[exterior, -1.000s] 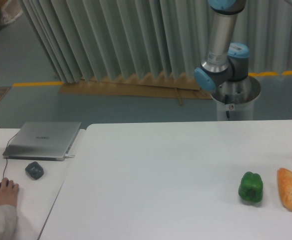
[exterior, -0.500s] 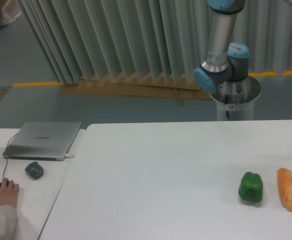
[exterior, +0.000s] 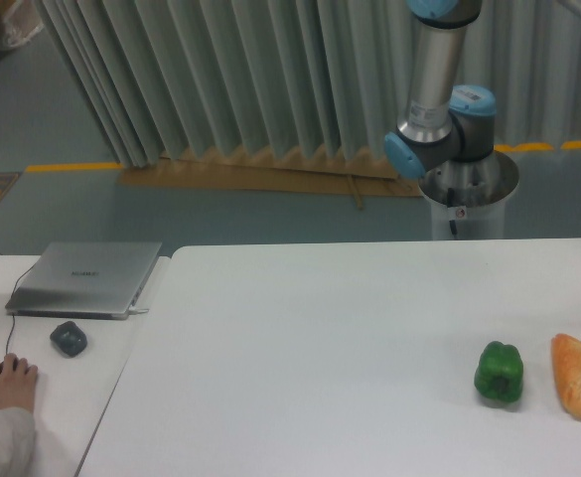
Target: Place the red peppers in a basket
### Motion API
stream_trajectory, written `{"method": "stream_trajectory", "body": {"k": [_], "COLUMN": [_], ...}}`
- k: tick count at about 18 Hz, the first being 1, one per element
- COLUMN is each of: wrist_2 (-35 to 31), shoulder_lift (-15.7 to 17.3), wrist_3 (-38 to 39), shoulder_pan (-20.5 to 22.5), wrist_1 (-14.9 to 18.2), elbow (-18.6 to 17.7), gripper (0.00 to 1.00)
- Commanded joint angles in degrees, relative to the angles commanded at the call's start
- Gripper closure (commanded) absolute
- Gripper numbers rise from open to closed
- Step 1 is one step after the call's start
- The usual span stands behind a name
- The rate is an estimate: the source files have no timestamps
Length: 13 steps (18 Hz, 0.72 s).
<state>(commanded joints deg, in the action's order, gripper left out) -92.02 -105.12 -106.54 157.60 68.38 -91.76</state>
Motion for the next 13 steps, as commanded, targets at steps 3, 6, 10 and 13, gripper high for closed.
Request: {"method": "stream_trajectory", "body": {"k": [3,6,10,13], "wrist_2": [0.0,0.0,0.1,0.3], "shoulder_lift": [0.5,1.2,1.8,1.8], "wrist_3": [2.2,4.5,6.7,9.2], "shoulder_pan": [-3.1,-5.2,-6.2,-7.3], "wrist_1": [0.1,0.4,0.6,0.6], "elbow": [-0.5,-0.7,-1.0,-1.2], "gripper": [0.00,0.00,0.00,0.00]}}
